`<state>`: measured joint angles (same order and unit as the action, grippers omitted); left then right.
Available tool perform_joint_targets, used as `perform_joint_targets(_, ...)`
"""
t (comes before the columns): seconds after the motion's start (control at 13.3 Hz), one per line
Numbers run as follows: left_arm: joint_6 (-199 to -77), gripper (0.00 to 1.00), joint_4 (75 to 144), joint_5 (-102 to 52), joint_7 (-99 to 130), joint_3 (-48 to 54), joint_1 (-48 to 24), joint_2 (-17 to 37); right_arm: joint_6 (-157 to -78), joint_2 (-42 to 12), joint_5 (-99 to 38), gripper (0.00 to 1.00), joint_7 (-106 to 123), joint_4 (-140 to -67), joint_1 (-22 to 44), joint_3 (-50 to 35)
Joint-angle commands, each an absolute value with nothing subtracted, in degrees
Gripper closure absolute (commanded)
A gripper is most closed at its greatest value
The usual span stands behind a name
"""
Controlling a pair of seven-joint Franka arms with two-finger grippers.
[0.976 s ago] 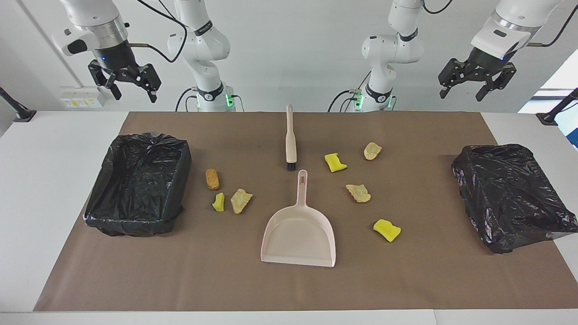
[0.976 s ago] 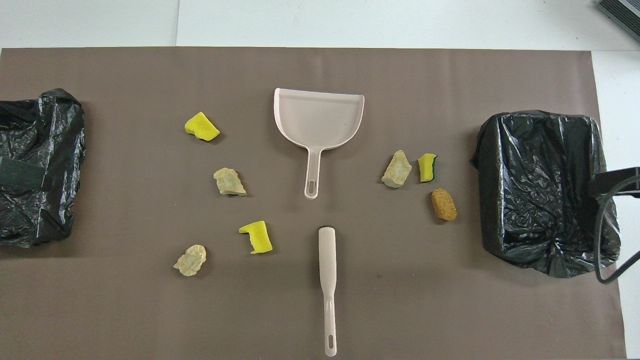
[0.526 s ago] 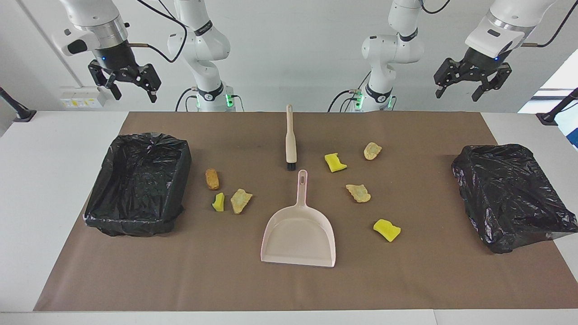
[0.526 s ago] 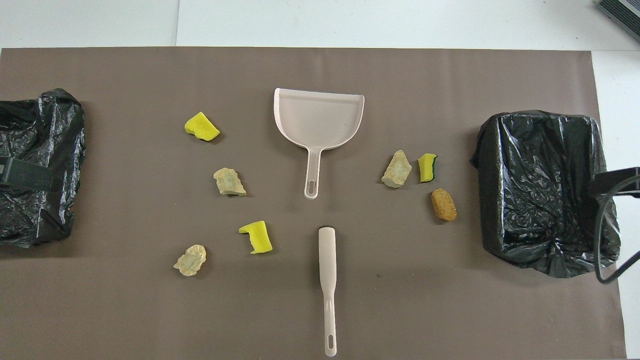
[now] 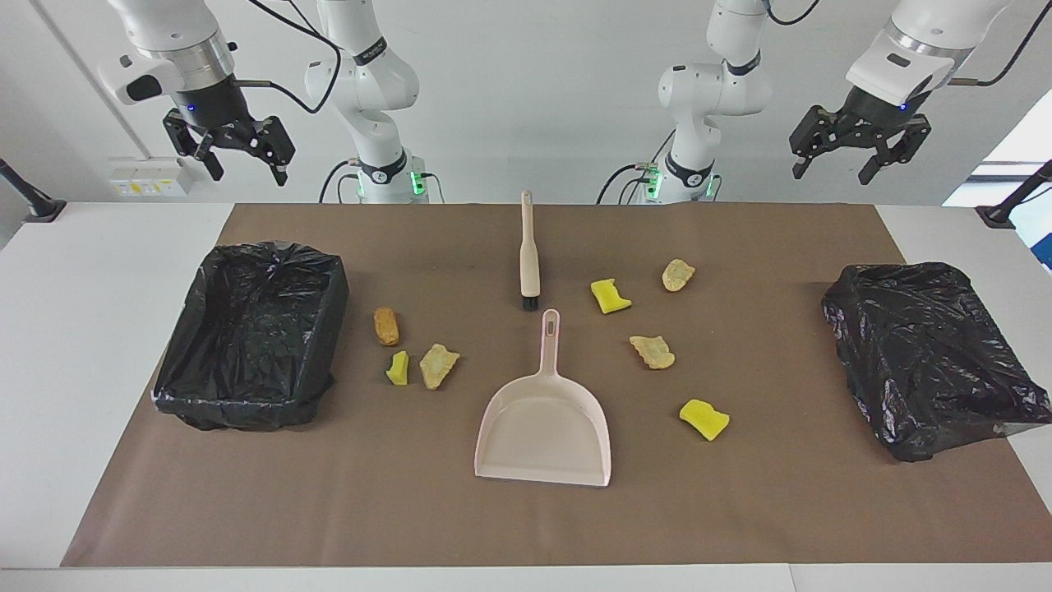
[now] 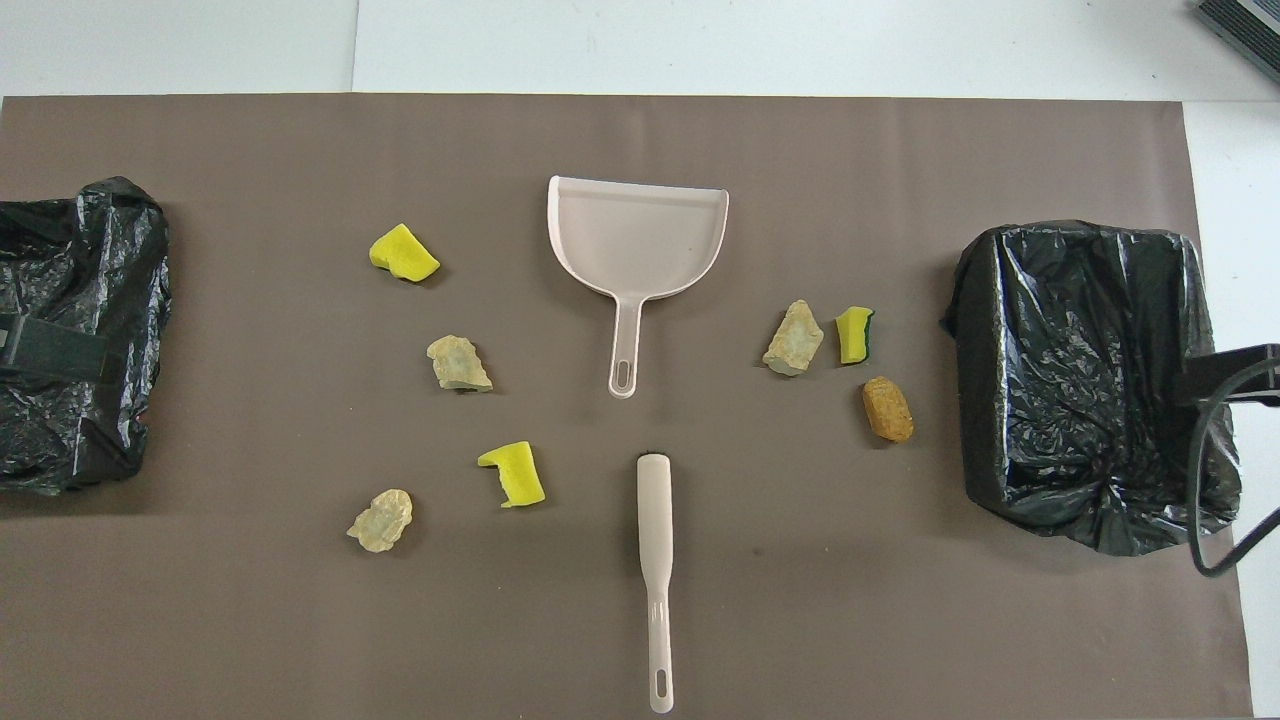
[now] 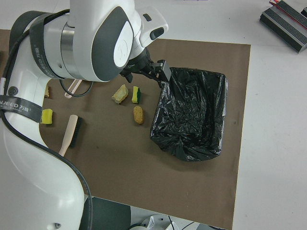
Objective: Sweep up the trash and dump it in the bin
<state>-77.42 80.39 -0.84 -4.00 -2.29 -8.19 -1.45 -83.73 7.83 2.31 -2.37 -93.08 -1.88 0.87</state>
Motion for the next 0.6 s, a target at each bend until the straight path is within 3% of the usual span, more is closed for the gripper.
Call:
perform_joint_targets(0.0, -76.9, 0.0, 81.64, -0.09, -3.16, -2.37, -9.14, -2.9, -82.7, 8.97, 1.85, 0.0, -2.46, -94.39, -2.46, 0.88)
perform_joint_targets(0.3, -77.34, 0.0, 83.14, -1.14, -2.12, 0.43, -10.19, -3.42, -89.72, 3.09, 1.06, 0.0, -7.79, -93.87, -0.19, -0.09)
perform_joint_targets(0.53, -79.35, 0.0, 88.3, -1.93, 2.62, 2.72, -15.36, -4.12, -93.77, -4.45, 1.14, 0.0, -13.78, -91.16, 3.06, -0.44)
